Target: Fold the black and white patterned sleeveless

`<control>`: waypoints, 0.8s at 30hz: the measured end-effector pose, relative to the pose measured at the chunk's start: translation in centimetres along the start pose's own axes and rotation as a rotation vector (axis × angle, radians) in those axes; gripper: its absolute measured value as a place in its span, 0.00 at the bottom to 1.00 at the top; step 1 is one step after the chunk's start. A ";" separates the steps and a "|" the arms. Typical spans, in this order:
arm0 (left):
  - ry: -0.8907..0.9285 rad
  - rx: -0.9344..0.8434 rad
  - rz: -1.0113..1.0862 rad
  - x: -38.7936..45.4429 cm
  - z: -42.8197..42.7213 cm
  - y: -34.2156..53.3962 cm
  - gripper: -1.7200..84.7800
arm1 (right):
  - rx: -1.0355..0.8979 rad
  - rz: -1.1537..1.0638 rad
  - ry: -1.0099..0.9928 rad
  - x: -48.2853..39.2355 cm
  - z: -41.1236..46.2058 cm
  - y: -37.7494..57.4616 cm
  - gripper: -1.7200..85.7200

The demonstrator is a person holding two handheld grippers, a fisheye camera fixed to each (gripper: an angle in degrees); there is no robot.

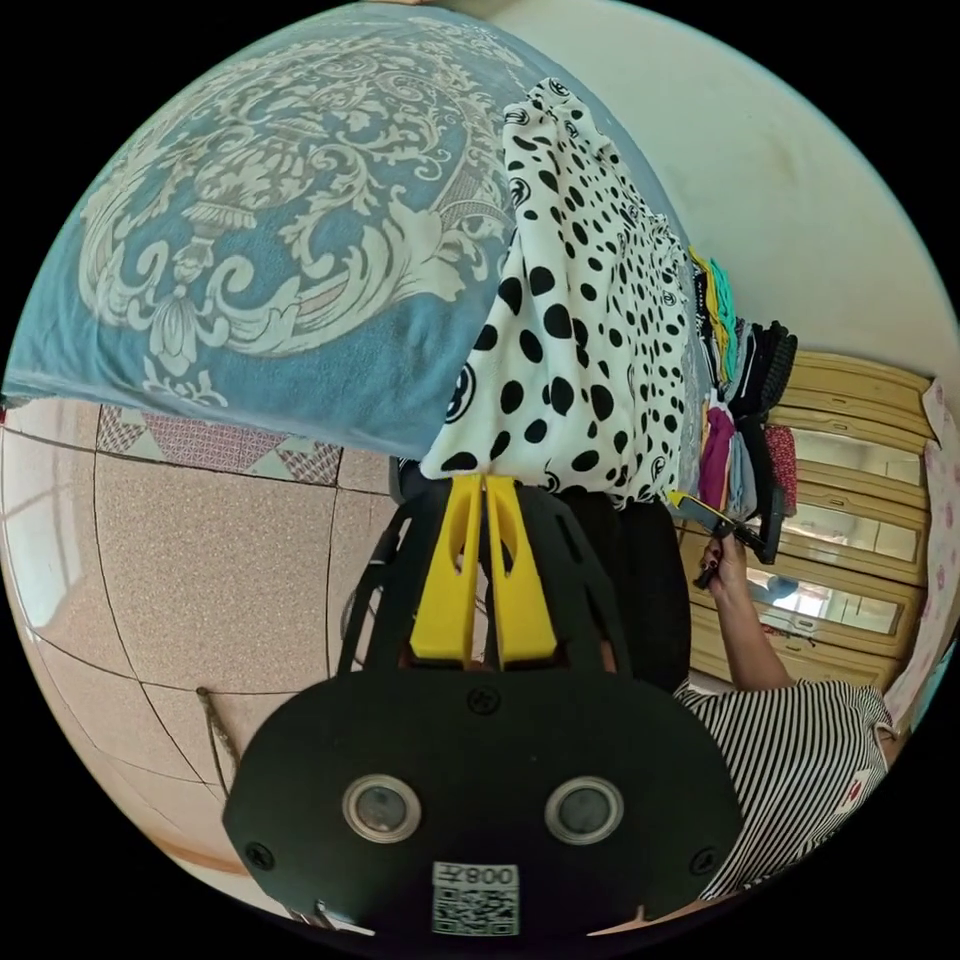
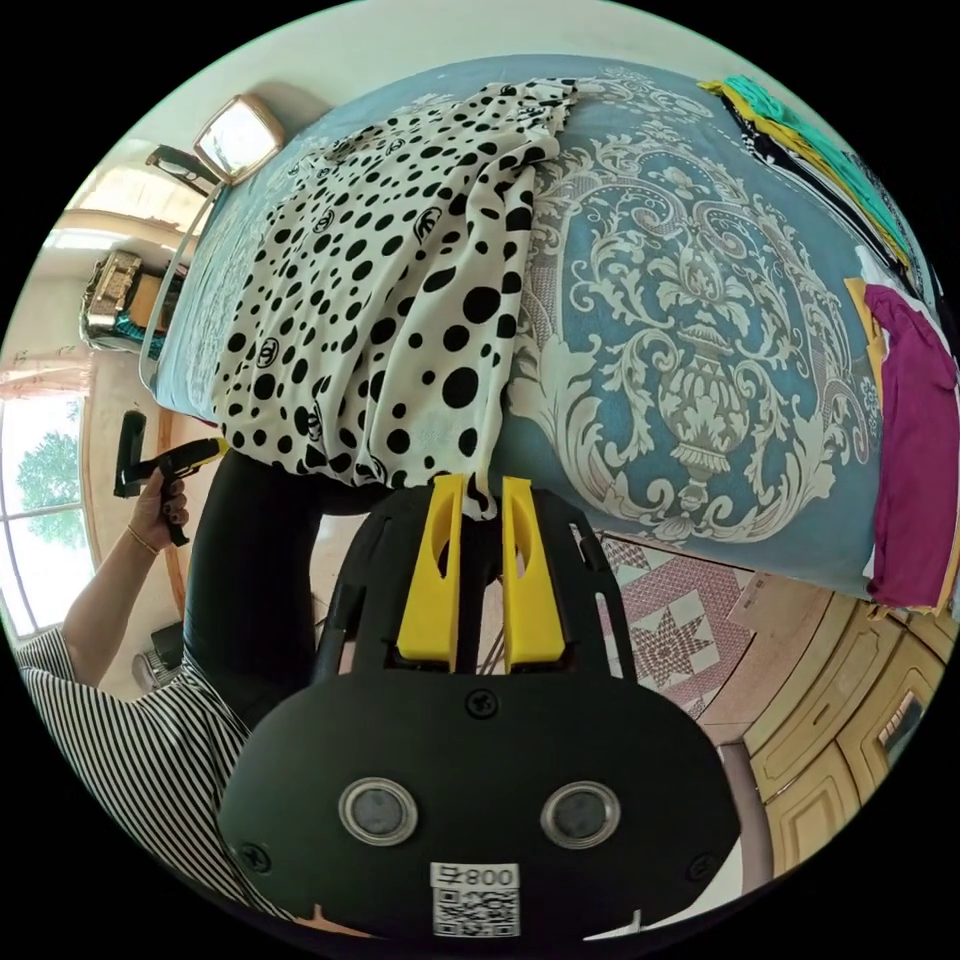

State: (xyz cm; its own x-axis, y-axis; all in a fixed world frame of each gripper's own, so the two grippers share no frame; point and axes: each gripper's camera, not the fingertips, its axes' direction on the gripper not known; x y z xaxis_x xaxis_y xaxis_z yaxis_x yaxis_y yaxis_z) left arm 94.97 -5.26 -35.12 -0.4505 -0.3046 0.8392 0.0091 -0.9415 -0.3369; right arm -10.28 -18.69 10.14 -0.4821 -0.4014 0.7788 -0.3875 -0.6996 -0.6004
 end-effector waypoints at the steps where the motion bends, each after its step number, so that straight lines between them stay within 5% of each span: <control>1: -0.009 0.001 0.010 0.8 0.5 0.4 0.04 | -0.011 0.008 0.001 0.0 0.4 0.9 0.07; 16: 0.122 0.287 0.140 7.5 -4.6 11.3 0.02 | 0.193 0.107 -0.349 10.6 -10.5 14.4 0.03; 24: 0.094 0.194 0.108 6.9 0.6 12.9 0.04 | 0.138 0.170 -0.373 15.7 -8.8 18.4 0.02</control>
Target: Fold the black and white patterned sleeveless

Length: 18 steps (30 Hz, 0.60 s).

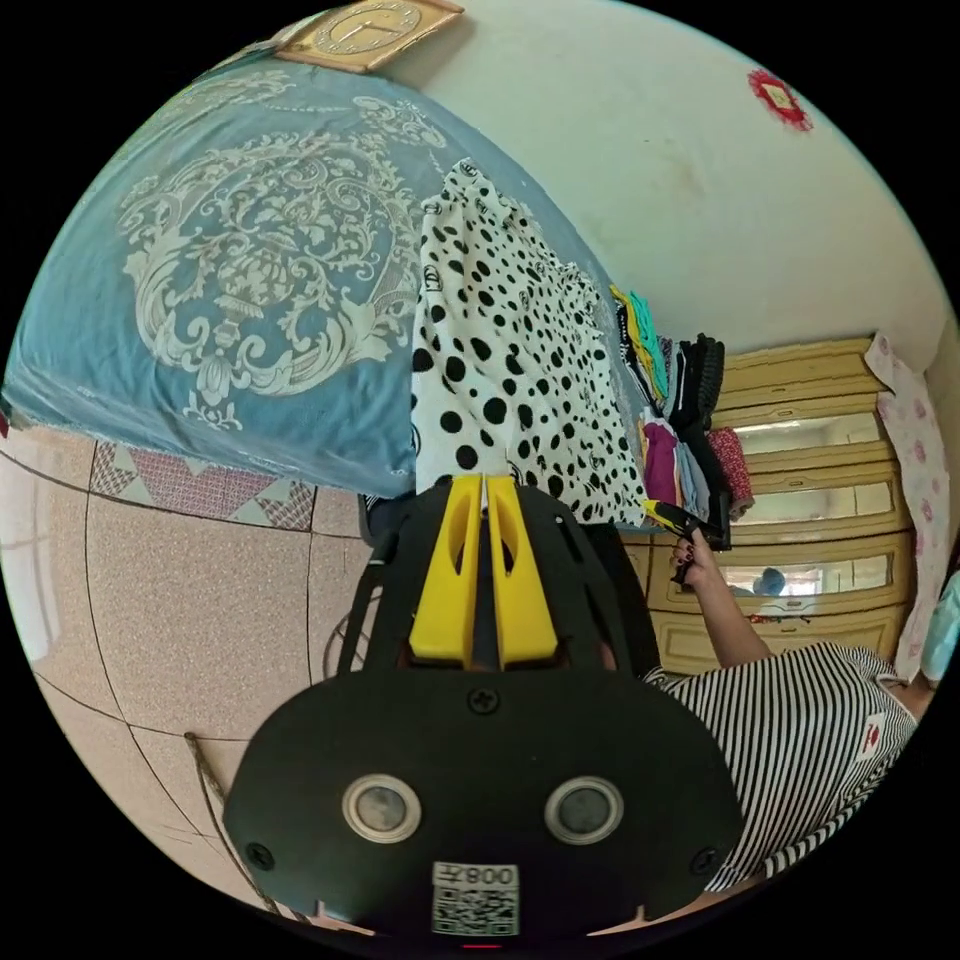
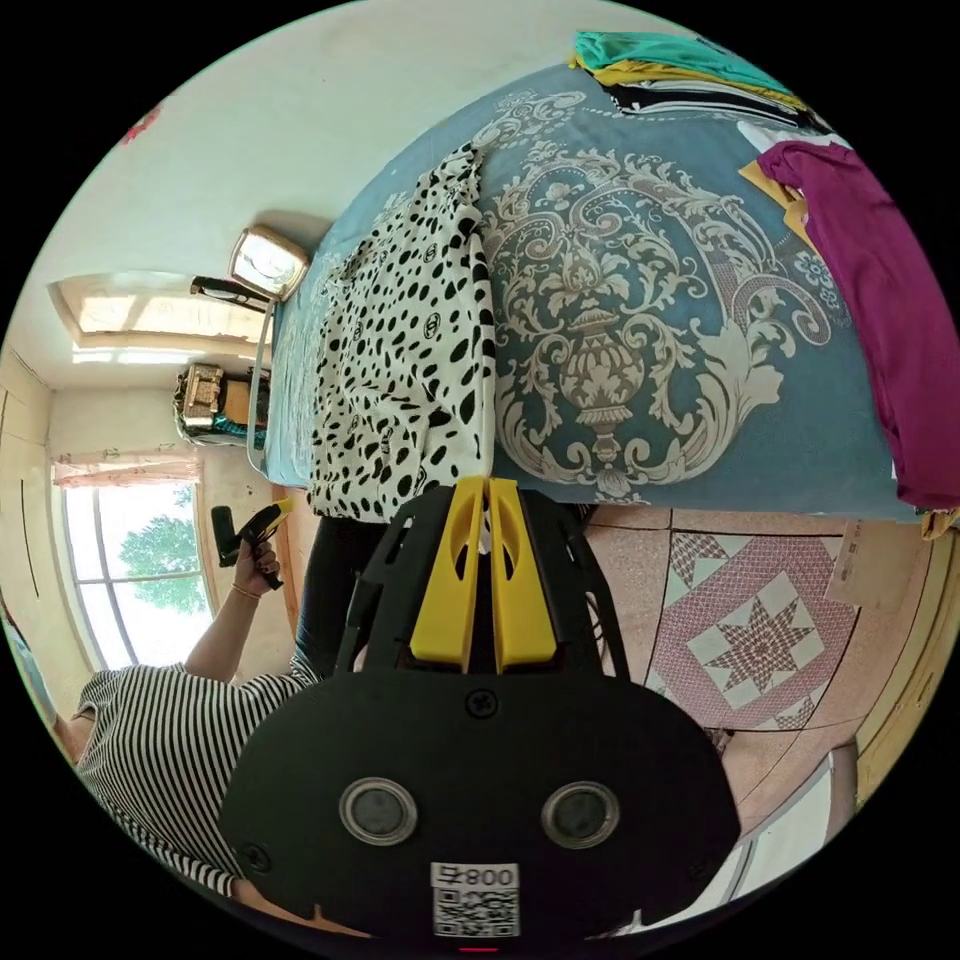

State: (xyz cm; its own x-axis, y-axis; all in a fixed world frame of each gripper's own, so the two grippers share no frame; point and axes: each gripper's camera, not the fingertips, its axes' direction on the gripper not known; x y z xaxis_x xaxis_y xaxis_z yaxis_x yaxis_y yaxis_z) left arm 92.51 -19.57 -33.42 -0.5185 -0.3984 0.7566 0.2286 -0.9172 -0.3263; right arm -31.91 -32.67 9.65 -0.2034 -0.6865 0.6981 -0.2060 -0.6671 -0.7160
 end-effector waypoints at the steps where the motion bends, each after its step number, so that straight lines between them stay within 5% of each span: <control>1: -0.016 -0.016 -0.026 -0.6 0.8 0.4 0.05 | -0.019 0.015 0.014 1.0 0.3 0.0 0.02; 10: 0.085 -0.021 -0.199 -6.6 4.2 2.4 0.11 | -0.036 0.068 -0.014 6.8 -0.9 -0.6 0.02; 18: 0.154 -0.060 -0.206 -8.4 7.5 0.9 0.05 | -0.057 0.106 -0.021 10.8 -1.4 -1.5 0.03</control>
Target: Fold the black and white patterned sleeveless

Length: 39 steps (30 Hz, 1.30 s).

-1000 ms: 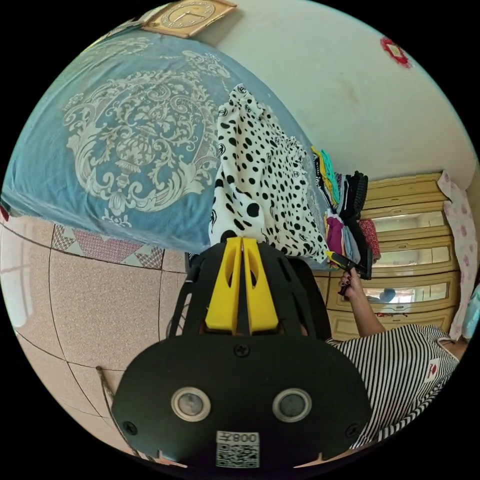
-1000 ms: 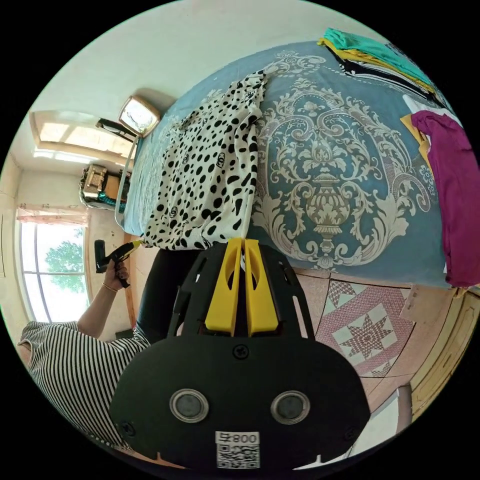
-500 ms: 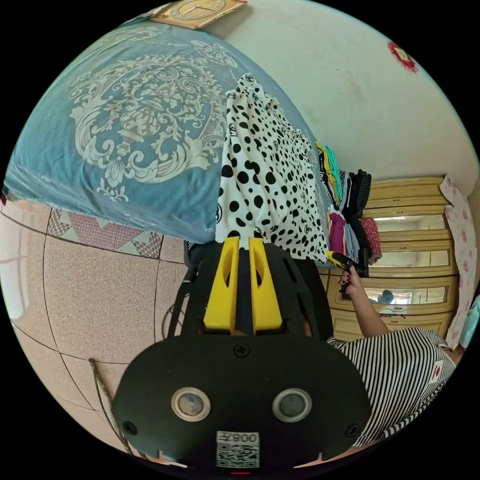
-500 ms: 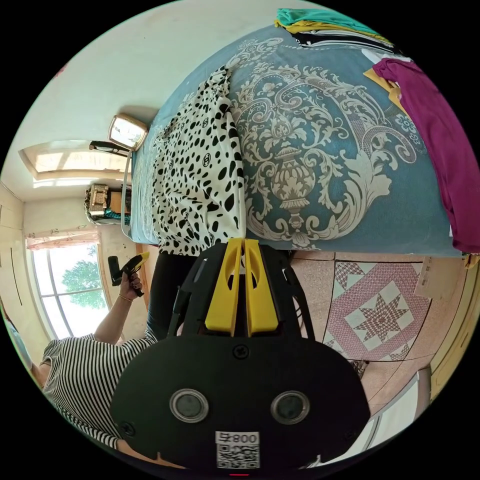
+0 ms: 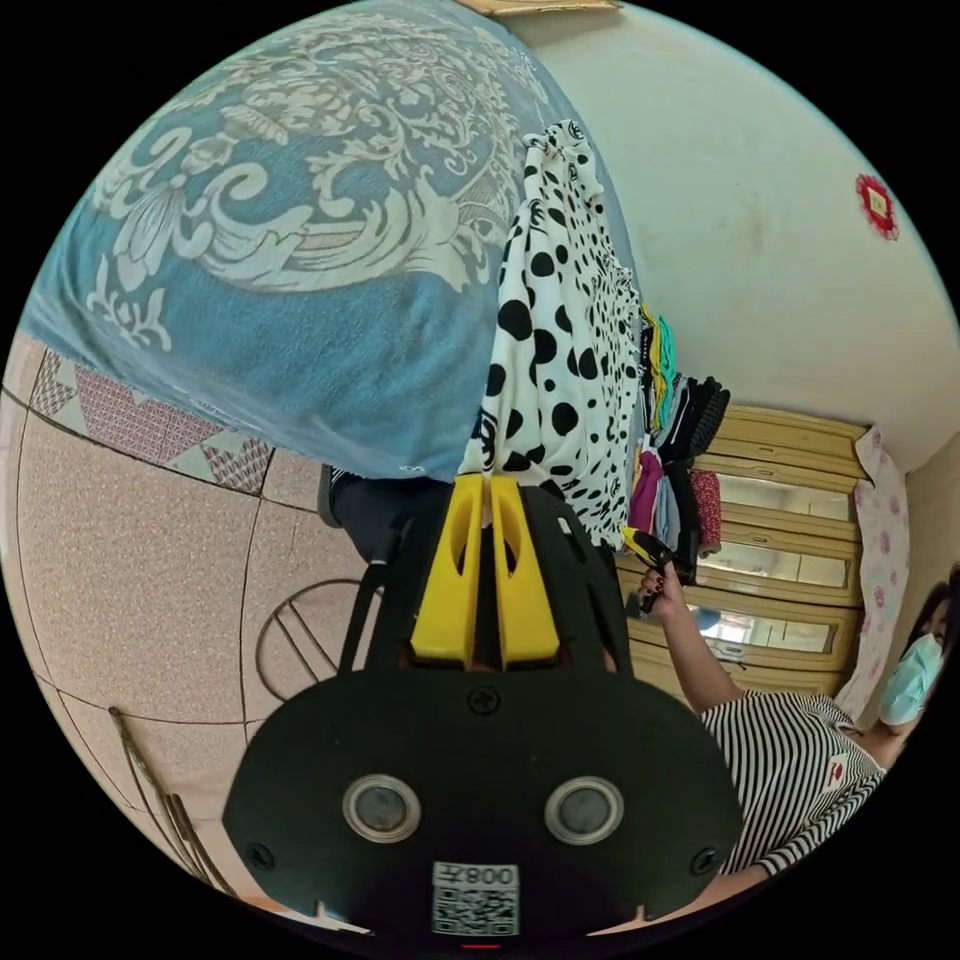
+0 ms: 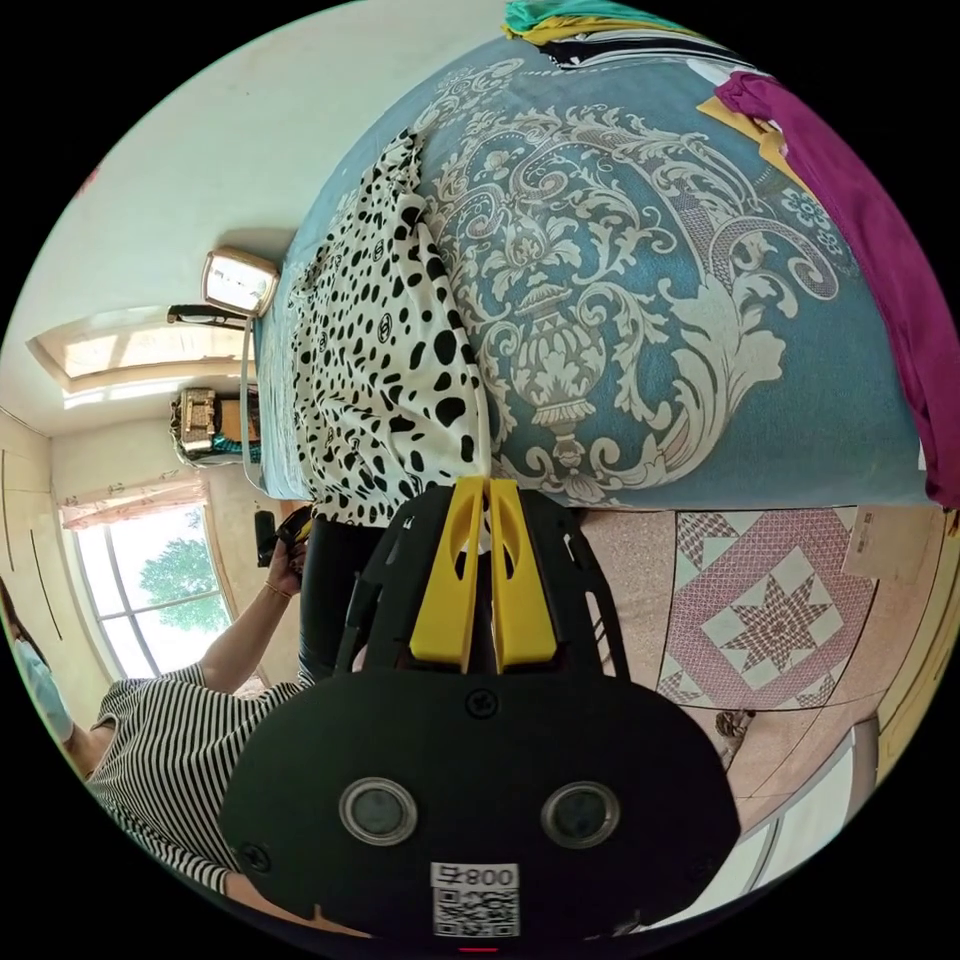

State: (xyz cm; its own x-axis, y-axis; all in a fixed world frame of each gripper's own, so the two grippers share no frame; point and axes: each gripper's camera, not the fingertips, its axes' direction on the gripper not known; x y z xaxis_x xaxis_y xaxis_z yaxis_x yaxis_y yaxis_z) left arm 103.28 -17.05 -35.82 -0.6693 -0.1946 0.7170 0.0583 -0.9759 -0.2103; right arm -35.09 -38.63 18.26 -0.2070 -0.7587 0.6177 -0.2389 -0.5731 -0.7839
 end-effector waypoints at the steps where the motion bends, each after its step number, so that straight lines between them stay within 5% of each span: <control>1: 0.001 -0.002 0.007 -0.1 -0.3 0.1 0.04 | 0.002 0.002 -0.001 0.5 -0.1 -0.1 0.03; 20: -0.028 0.028 0.019 -6.0 -7.6 -0.6 0.11 | 0.107 0.043 0.040 7.6 -0.7 -2.6 0.10; 29: 0.108 0.054 -0.026 -10.5 -10.1 -3.5 0.05 | 0.032 -0.008 0.059 9.1 -1.7 -8.4 0.03; 39: 0.250 0.214 0.122 -11.8 -22.2 -4.2 0.03 | 0.085 -0.128 -0.098 10.6 -10.3 -11.6 0.02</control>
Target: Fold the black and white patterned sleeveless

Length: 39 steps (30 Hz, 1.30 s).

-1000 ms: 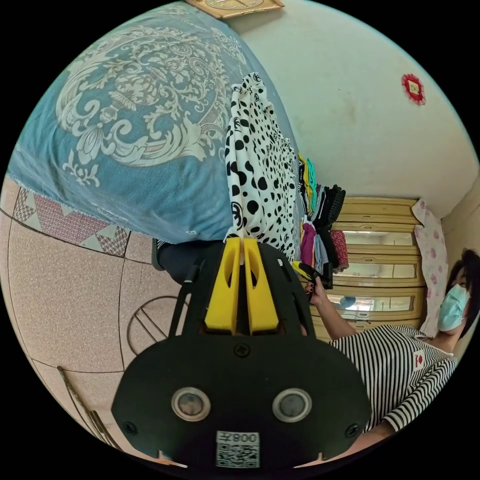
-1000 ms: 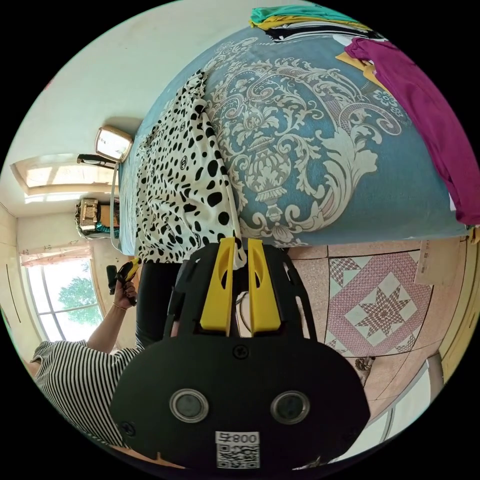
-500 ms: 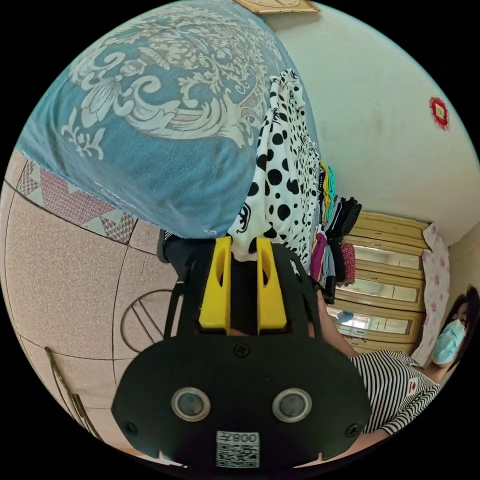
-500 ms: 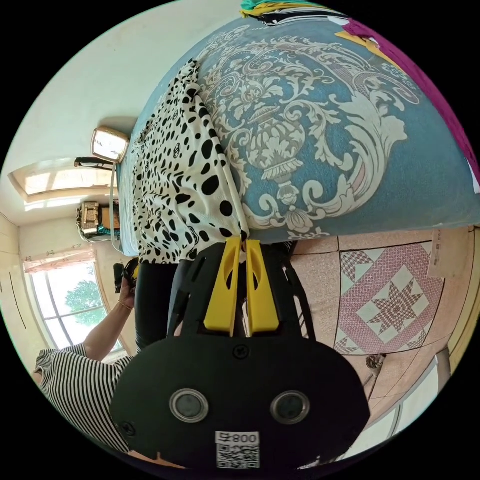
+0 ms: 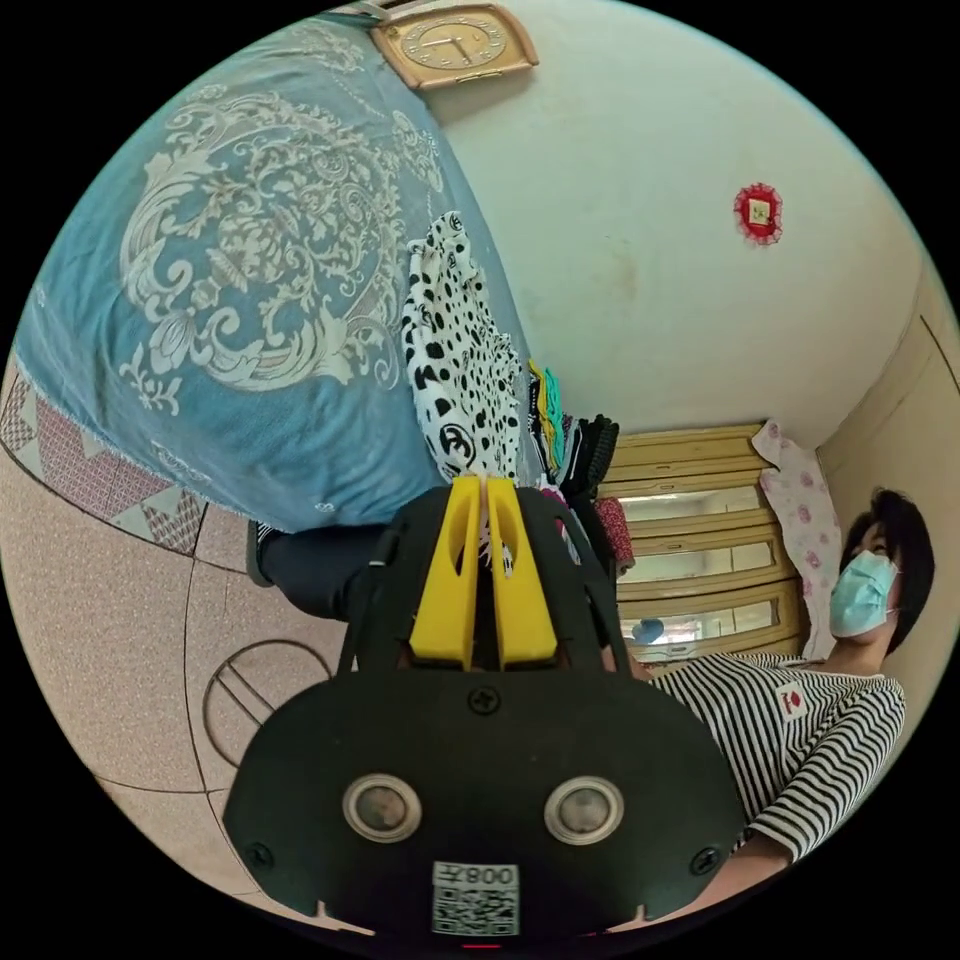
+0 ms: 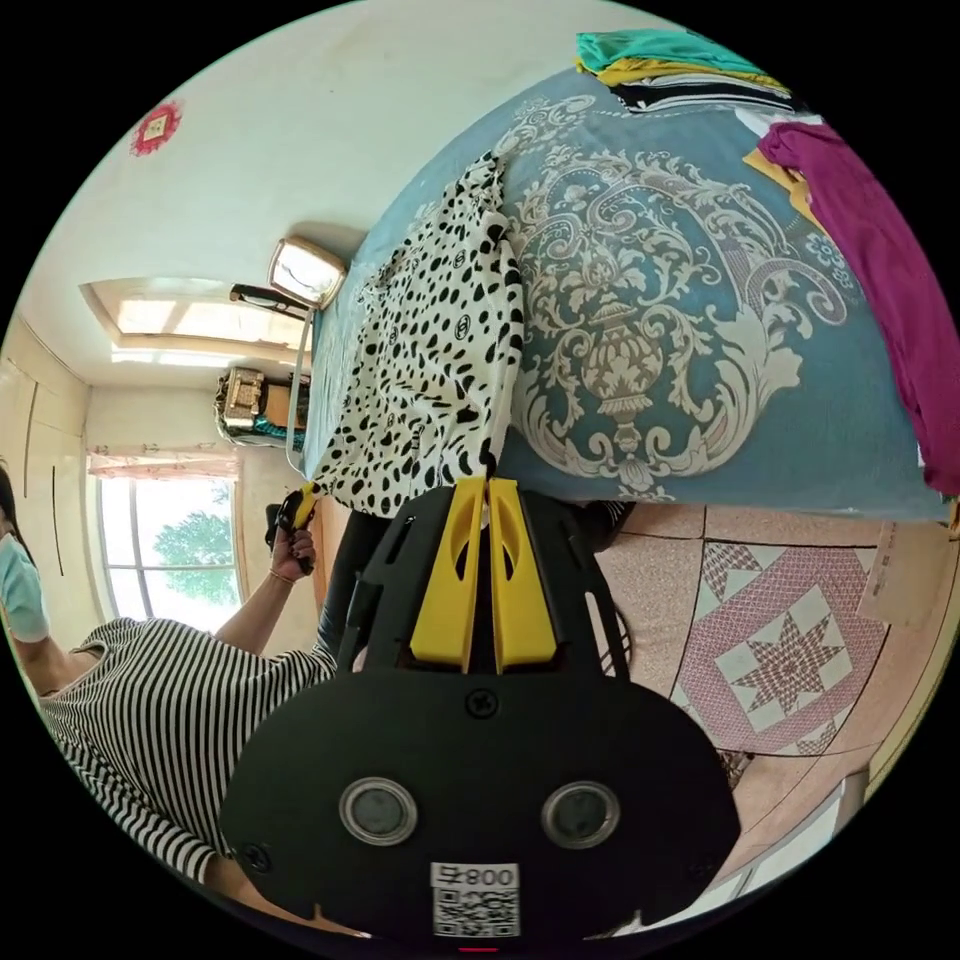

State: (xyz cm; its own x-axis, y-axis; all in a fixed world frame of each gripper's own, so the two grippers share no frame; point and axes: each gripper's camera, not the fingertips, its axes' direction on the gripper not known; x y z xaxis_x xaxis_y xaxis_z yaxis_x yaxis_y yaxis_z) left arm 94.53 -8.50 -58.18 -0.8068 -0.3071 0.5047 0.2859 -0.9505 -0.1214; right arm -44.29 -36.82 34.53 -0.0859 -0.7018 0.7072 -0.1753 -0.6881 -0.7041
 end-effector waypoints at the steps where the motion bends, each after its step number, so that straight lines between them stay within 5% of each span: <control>1: 0.015 0.010 0.008 0.0 -0.5 -1.5 0.03 | -0.005 -0.017 0.009 -0.3 -0.2 -1.6 0.02; 8: 0.071 0.078 0.149 6.1 -2.2 -19.4 0.03 | 0.072 -0.206 -0.002 -6.1 -6.6 -19.5 0.02; 12: 0.090 0.183 0.459 21.0 -7.6 -30.6 0.03 | 0.241 -0.449 0.080 -18.4 -19.1 -30.1 0.02; 16: 0.056 0.227 0.718 32.9 -13.9 -33.3 0.03 | 0.437 -0.640 0.121 -28.0 -30.4 -30.7 0.02; 20: 0.013 0.223 0.829 35.9 -18.0 -31.2 0.03 | 0.515 -0.723 0.127 -29.5 -34.2 -27.4 0.02; 29: -0.066 0.022 0.674 23.4 -21.0 -22.6 0.03 | 0.372 -0.635 0.072 -16.6 -26.2 -19.0 0.02; 34: -0.253 -0.210 0.336 7.8 -16.5 -17.8 0.03 | 0.110 -0.323 0.039 -1.0 -13.5 -17.1 0.02; 39: -0.179 -0.259 0.063 -1.4 -13.9 -15.3 0.03 | -0.071 -0.051 0.032 10.0 -4.2 -16.7 0.02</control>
State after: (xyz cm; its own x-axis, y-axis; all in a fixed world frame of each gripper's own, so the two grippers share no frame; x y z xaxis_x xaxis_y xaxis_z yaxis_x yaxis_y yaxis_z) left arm 84.08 5.80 -68.87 -0.6812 -0.3746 0.6291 0.1727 -0.9172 -0.3591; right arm -46.39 -31.60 53.66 -0.1059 -0.6590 0.7447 -0.2494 -0.7074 -0.6614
